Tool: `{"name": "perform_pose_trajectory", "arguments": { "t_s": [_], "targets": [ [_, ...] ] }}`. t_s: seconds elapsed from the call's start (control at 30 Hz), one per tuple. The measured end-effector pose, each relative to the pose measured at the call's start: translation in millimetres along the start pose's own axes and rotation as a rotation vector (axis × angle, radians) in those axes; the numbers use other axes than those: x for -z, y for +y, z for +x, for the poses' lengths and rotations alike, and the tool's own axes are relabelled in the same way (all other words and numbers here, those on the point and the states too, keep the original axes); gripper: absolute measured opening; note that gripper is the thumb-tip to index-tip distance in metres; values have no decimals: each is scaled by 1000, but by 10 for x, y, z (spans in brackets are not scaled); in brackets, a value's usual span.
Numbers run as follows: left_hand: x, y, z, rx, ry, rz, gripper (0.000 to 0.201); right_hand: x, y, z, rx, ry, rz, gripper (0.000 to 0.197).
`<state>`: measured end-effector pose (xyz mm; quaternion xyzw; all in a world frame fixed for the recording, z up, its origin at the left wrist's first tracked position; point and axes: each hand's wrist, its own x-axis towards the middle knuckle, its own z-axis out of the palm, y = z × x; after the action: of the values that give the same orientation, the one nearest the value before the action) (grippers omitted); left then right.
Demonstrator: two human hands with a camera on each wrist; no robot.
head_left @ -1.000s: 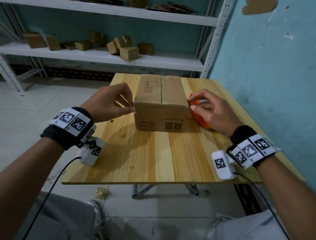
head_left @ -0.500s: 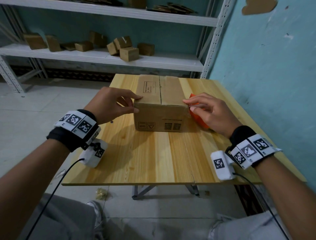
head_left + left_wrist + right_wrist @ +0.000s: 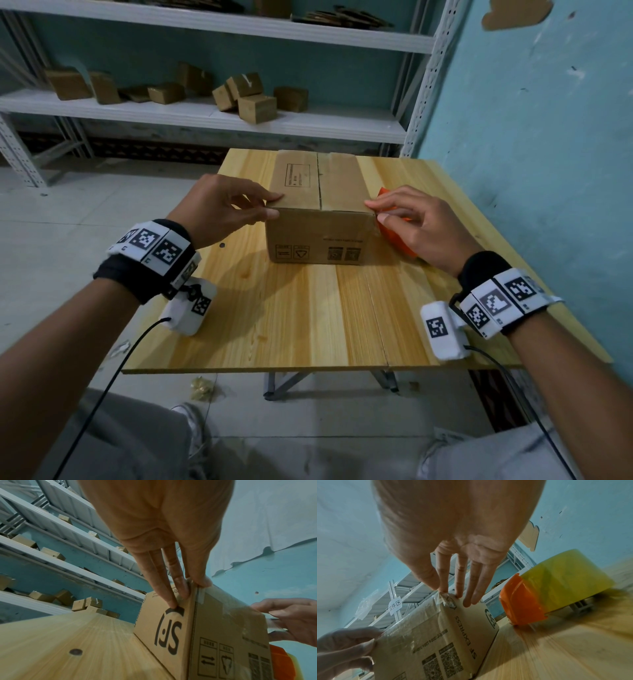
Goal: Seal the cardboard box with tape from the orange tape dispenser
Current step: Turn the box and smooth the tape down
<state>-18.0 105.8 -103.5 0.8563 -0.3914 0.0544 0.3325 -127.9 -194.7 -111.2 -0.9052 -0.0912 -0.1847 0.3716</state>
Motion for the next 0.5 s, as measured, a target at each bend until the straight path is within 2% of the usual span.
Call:
{"name": "perform_pose_trajectory", "arguments": {
  "t_s": [0.3,0.5],
  "targets": [
    [41,29,-9,21,-46,10,53,-3,19,13,1,-9,-10,27],
    [6,3,-19,-11,-23,102,43,-9,10,19,1,0,-17,26]
  ]
}}
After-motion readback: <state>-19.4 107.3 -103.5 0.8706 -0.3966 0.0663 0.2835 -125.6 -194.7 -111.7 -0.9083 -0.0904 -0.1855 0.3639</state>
